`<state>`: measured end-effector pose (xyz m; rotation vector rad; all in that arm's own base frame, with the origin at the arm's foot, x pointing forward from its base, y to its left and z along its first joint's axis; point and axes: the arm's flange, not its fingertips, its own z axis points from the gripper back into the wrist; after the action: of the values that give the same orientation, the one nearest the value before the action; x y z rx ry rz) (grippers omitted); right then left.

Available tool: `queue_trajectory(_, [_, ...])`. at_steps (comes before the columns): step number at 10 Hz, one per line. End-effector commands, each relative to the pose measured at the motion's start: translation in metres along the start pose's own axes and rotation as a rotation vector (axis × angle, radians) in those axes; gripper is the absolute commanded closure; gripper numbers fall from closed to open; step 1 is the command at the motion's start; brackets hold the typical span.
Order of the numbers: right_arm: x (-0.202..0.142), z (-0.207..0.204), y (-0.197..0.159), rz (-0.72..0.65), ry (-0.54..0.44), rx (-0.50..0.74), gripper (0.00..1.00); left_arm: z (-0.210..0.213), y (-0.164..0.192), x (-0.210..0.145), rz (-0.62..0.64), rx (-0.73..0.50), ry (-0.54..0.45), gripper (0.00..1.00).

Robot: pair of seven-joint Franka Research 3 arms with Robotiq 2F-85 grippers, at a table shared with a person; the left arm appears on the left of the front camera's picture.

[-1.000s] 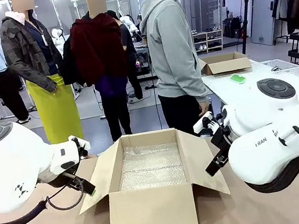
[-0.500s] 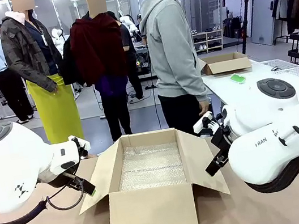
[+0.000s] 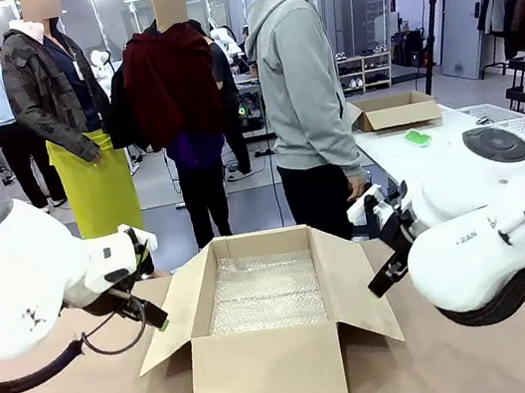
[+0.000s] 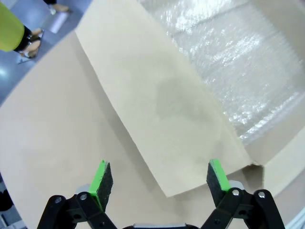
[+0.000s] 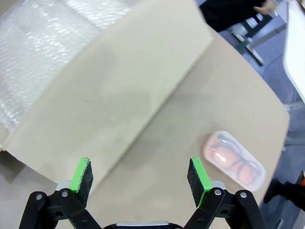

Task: Pack the glasses set securely to prepare it for shipping.
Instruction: Place the Glasses case inside the Package Box.

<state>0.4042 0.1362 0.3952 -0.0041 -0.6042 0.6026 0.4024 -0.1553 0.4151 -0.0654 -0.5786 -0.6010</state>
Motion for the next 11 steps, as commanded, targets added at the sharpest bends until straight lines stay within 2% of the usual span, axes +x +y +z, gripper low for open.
queue_trajectory(1, [-0.005, 0.036, -0.032, -0.041, 0.014, -0.042, 0.0, 0.059, 0.02, 0.014, -0.019, -0.076, -0.029, 0.0])
queue_trajectory(2, [-0.01, 0.047, -0.051, -0.067, 0.022, -0.061, 0.0, 0.084, 0.025, 0.018, -0.03, -0.067, -0.056, 0.0])
queue_trajectory(4, [-0.018, 0.061, -0.087, -0.121, 0.038, -0.079, 0.0, 0.133, 0.044, 0.019, 0.002, -0.127, -0.106, 0.0])
queue_trajectory(7, [-0.017, 0.066, -0.115, -0.135, 0.036, -0.096, 0.0, 0.167, 0.058, 0.012, -0.019, -0.145, -0.134, 0.0])
queue_trajectory(8, [-0.013, 0.061, -0.125, -0.011, 0.055, -0.063, 0.0, 0.168, 0.057, 0.01, -0.024, -0.168, -0.135, 0.0])
queue_trajectory(9, [-0.009, 0.055, -0.134, 0.171, 0.092, -0.047, 0.0, 0.169, 0.056, 0.008, -0.027, -0.168, -0.134, 0.0])
queue_trajectory(10, [-0.006, 0.051, -0.143, 0.327, 0.122, 0.036, 0.0, 0.17, 0.054, 0.007, -0.022, -0.166, -0.137, 0.0])
queue_trajectory(11, [-0.002, 0.045, -0.153, 0.399, 0.146, 0.084, 0.0, 0.172, 0.052, 0.004, -0.016, -0.16, -0.155, 0.0])
